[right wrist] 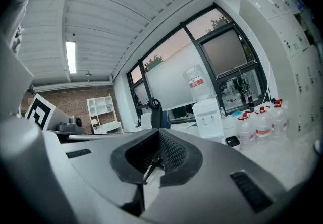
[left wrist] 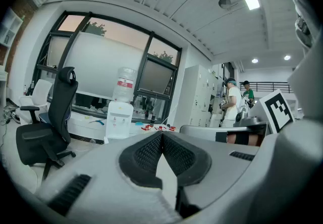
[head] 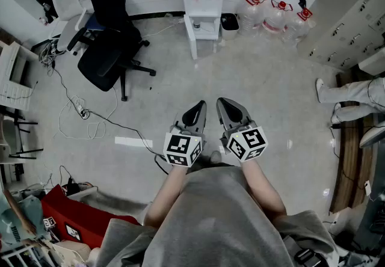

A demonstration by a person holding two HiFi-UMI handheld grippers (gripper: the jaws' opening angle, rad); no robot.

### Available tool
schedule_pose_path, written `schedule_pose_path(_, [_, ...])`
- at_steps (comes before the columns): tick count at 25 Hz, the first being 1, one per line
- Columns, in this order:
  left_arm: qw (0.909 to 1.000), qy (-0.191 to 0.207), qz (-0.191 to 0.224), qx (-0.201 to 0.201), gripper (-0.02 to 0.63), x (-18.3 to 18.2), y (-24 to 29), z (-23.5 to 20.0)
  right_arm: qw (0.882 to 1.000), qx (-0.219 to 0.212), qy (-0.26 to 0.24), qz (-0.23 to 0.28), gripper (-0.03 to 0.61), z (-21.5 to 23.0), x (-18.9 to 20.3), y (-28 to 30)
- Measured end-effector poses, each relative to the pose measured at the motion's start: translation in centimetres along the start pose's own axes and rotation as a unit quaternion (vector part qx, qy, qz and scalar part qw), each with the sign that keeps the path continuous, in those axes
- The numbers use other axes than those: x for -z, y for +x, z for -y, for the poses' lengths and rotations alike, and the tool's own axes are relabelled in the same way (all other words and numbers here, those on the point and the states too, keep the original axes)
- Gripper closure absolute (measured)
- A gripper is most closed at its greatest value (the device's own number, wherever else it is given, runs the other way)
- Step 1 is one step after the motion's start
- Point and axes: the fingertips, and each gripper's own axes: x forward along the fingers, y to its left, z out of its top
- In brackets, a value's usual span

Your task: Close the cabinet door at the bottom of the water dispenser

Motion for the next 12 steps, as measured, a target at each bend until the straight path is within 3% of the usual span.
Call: schedule_pose_path(12, [0.9995, 0.022, -0.016, -0.014, 0.606, 0.8, 1.3, 5.6, 1.0, 0.008, -0.014, 0.011, 0.569, 3.3, -0.4, -5.1])
